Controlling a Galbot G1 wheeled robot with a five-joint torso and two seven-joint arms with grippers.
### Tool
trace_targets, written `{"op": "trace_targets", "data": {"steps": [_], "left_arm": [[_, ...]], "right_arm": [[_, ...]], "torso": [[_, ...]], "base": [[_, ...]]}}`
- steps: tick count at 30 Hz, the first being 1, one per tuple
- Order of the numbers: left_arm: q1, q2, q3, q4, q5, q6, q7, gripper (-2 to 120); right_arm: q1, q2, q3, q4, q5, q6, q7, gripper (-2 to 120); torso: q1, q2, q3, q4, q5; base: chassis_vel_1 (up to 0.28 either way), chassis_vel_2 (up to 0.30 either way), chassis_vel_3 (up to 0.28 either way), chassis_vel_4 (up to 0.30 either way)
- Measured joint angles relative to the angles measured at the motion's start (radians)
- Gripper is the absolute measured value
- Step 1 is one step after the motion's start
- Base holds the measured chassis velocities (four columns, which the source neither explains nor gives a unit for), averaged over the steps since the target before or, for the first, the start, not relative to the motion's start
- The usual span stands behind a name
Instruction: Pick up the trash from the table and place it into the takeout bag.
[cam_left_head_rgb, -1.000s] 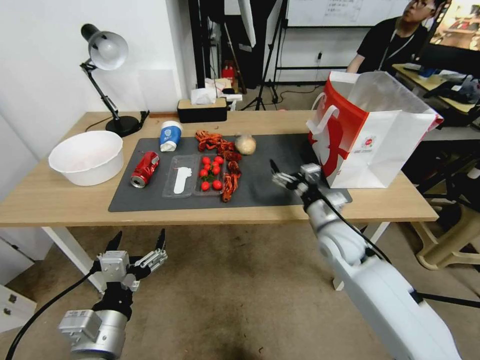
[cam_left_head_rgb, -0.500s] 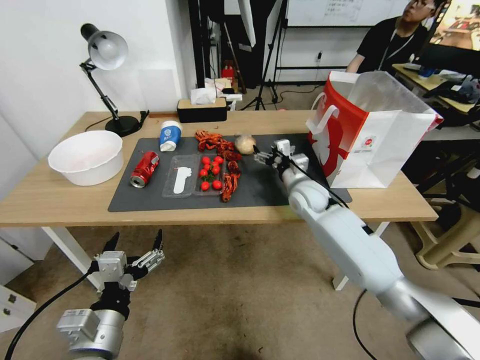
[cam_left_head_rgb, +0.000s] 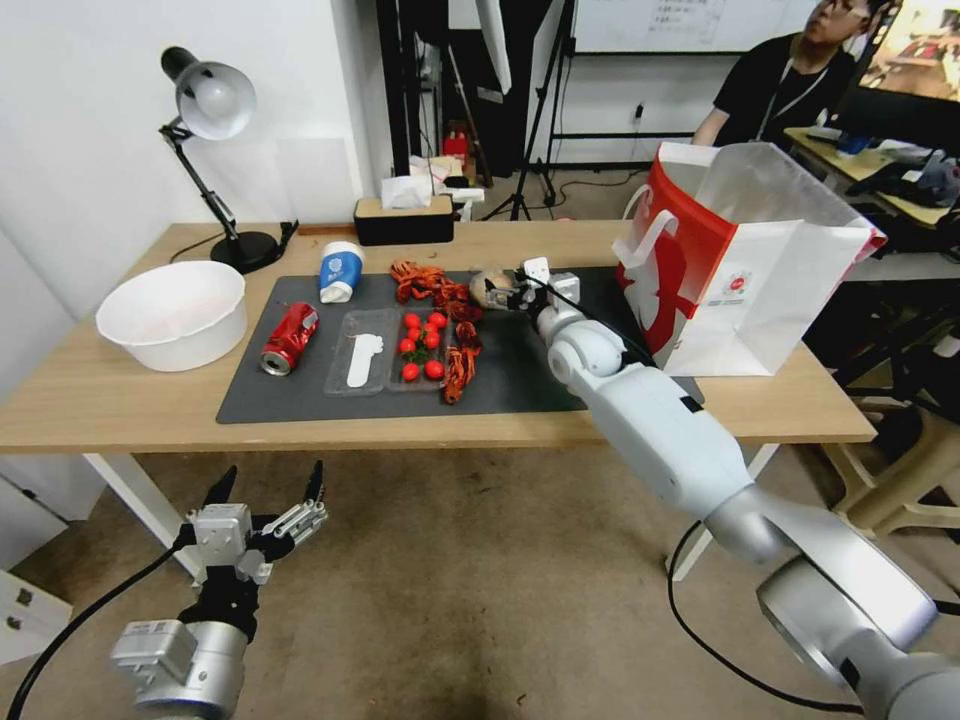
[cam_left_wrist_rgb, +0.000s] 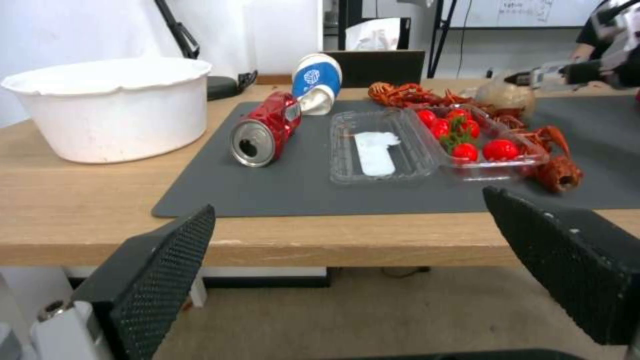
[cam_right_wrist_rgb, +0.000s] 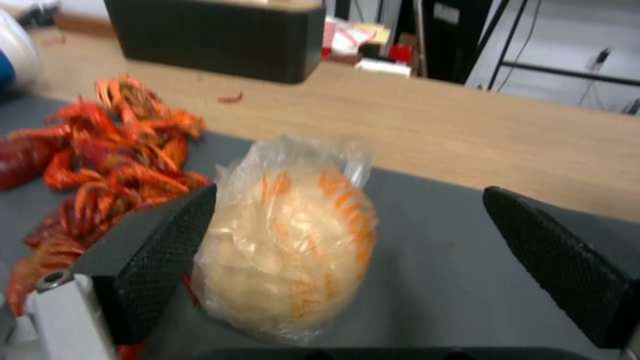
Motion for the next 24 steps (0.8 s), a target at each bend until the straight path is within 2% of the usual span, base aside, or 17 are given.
{"op": "trace_targets", "data": {"steps": [8,17,24], "left_arm": [[-0.002,-0.001,-0.001,0.000,0.000,-0.001,0.000,100],[-0.003,0.000,-0.004,-0.004,-0.005,-0.003,-0.001,100],[-0.005,0.002,-0.004,-0.004,-0.007,-0.004,-0.001,100]], "right_arm": [[0.047,0.055,-0.024,-0.095,-0.009,-0.019,-0.043,100],[0.044,0.070,-0.020,-0.107,-0.015,-0.053,-0.037,100],[0.032,0.065,-0.017,-0.096,-0.014,-0.065,-0.001,82]], "torso": [[0.000,0.000,0.000,0.0002,0.0000],[0.000,0.000,0.000,-0.0001,0.0000],[0.000,0.000,0.000,0.0001,0.0001]], "base": [[0.000,0.000,0.000,0.000],[0.000,0.000,0.000,0.000],[0.000,0.000,0.000,0.000]]}}
